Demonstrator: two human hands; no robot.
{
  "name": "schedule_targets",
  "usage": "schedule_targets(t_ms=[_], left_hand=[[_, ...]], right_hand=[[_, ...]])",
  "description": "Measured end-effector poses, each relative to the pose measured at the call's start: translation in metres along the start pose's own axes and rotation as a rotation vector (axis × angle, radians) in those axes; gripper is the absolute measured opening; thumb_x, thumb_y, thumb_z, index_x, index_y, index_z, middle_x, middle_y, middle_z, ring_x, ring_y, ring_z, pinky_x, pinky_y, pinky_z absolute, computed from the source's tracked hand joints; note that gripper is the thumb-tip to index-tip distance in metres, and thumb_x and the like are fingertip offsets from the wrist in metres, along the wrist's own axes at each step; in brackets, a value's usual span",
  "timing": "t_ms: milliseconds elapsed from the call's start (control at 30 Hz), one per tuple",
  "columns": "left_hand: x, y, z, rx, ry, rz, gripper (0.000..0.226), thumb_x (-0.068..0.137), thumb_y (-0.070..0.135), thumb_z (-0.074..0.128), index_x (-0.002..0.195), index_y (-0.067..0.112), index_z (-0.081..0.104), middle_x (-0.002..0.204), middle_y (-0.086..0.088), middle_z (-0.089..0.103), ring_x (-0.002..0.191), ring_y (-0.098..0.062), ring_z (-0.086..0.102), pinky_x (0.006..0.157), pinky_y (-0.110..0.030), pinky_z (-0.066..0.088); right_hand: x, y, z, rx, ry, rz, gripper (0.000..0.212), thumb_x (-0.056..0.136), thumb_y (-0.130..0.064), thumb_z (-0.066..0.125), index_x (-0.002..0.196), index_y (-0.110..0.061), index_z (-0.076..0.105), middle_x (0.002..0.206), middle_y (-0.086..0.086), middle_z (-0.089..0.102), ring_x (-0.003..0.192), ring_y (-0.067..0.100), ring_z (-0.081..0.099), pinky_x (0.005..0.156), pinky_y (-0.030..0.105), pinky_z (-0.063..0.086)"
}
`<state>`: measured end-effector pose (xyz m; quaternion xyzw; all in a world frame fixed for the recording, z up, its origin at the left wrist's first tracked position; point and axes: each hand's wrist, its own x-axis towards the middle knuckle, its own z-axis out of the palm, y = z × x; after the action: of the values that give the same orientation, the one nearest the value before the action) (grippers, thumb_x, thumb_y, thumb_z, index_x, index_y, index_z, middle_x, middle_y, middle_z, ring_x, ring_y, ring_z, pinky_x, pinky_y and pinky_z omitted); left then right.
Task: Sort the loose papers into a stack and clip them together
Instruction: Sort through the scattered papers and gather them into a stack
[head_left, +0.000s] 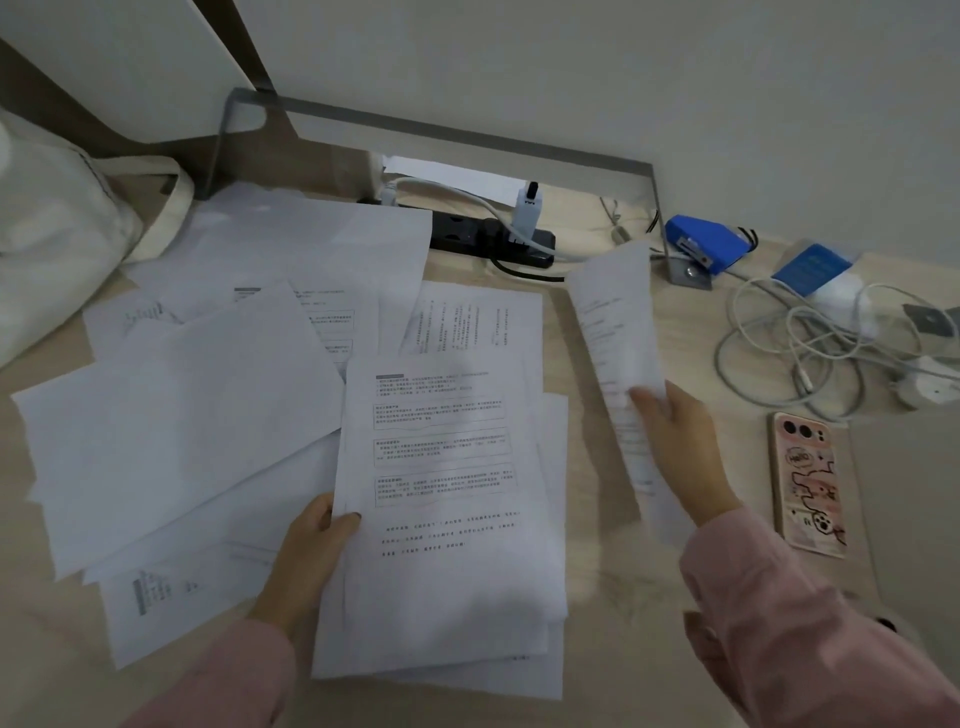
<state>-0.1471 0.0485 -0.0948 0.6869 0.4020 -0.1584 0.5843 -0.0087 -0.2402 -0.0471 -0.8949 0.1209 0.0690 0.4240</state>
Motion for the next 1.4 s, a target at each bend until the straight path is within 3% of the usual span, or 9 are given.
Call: schedule_targets(t_ms=[167, 467, 733, 833, 900, 1067, 1200, 1300, 1400], left_hand=[[-0.012, -0.001, 0.001, -0.047, -0.037, 0.026, 0.019, 0.091, 0.006, 0.049, 0.106, 0.012, 0.059, 0.101, -0.009, 0.065, 0.088, -0.024, 0.062, 0.077, -0.035, 0.05], [-0.024, -0.011, 0.0, -0.077, -0.059, 0.034, 0.026, 0.089, 0.007, 0.049, 0.11, 0.014, 0.061, 0.104, -0.008, 0.068, 0.095, -0.027, 0.064, 0.089, -0.045, 0.051], [-0.023, -0.022, 0.002, -0.133, -0.105, -0.032, 0.025, 0.092, 0.005, 0.041, 0.103, 0.012, 0.062, 0.094, -0.007, 0.063, 0.081, -0.02, 0.059, 0.07, -0.03, 0.047], [-0.02, -0.021, 0.01, -0.216, -0.155, -0.08, 0.043, 0.091, 0.041, 0.047, 0.124, 0.014, 0.052, 0.105, -0.004, 0.062, 0.098, -0.023, 0.059, 0.091, -0.039, 0.047], [-0.024, -0.024, 0.012, -0.122, -0.204, -0.038, 0.048, 0.083, 0.053, 0.055, 0.12, 0.022, 0.051, 0.109, 0.002, 0.064, 0.104, -0.02, 0.06, 0.1, -0.043, 0.044], [-0.03, -0.027, 0.021, 0.037, -0.194, 0.045, 0.02, 0.084, 0.025, 0.056, 0.1, 0.036, 0.051, 0.108, 0.002, 0.063, 0.092, -0.014, 0.064, 0.088, -0.04, 0.052], [-0.029, -0.019, 0.012, 0.008, -0.142, 0.114, 0.026, 0.09, 0.015, 0.049, 0.112, 0.03, 0.053, 0.105, 0.006, 0.066, 0.092, -0.011, 0.064, 0.085, -0.034, 0.052], [-0.024, -0.019, -0.005, 0.011, -0.106, 0.153, 0.016, 0.092, 0.023, 0.051, 0.1, 0.037, 0.053, 0.104, 0.01, 0.065, 0.093, -0.008, 0.062, 0.082, -0.03, 0.05], [-0.016, -0.024, -0.021, 0.079, -0.086, 0.15, 0.017, 0.093, 0.029, 0.051, 0.11, 0.031, 0.048, 0.11, 0.005, 0.063, 0.095, -0.012, 0.061, 0.085, -0.035, 0.05]], right_hand=[[-0.04, -0.026, -0.025, 0.404, -0.215, 0.066, 0.018, 0.091, -0.02, 0.053, 0.099, -0.012, 0.067, 0.097, 0.011, 0.073, 0.085, 0.026, 0.07, 0.076, 0.038, 0.055], [-0.074, -0.033, -0.038, 0.89, -0.551, 0.168, 0.037, 0.086, -0.023, 0.046, 0.116, -0.008, 0.063, 0.116, 0.009, 0.069, 0.106, 0.026, 0.065, 0.084, 0.035, 0.056], [-0.089, 0.011, 0.027, 0.2, -0.325, 0.277, 0.018, 0.09, -0.008, 0.049, 0.103, -0.013, 0.061, 0.094, 0.002, 0.069, 0.077, 0.017, 0.065, 0.066, 0.029, 0.051], [-0.095, 0.019, 0.048, 0.114, -0.338, 0.318, 0.021, 0.091, -0.009, 0.045, 0.107, -0.013, 0.058, 0.097, 0.008, 0.067, 0.073, 0.015, 0.062, 0.058, 0.023, 0.046], [-0.098, 0.024, 0.058, 0.101, -0.343, 0.329, 0.021, 0.091, -0.009, 0.044, 0.107, -0.013, 0.057, 0.102, 0.009, 0.066, 0.077, 0.018, 0.062, 0.059, 0.023, 0.047], [-0.106, 0.029, 0.071, 0.049, -0.375, 0.321, 0.035, 0.091, -0.012, 0.048, 0.126, -0.014, 0.044, 0.109, 0.006, 0.06, 0.094, 0.023, 0.061, 0.075, 0.034, 0.051], [-0.102, 0.012, 0.074, -0.316, -0.157, -0.14, 0.052, 0.087, -0.018, 0.058, 0.135, -0.011, 0.038, 0.13, 0.011, 0.047, 0.118, 0.026, 0.048, 0.095, 0.033, 0.041], [-0.097, -0.022, 0.096, -0.398, -0.218, -0.428, 0.047, 0.088, -0.024, 0.058, 0.131, -0.012, 0.046, 0.133, 0.009, 0.045, 0.121, 0.025, 0.045, 0.096, 0.03, 0.039], [-0.097, -0.054, 0.135, -0.382, -0.315, -0.576, 0.045, 0.088, -0.027, 0.057, 0.129, -0.011, 0.049, 0.136, 0.01, 0.047, 0.124, 0.026, 0.045, 0.102, 0.033, 0.036]])
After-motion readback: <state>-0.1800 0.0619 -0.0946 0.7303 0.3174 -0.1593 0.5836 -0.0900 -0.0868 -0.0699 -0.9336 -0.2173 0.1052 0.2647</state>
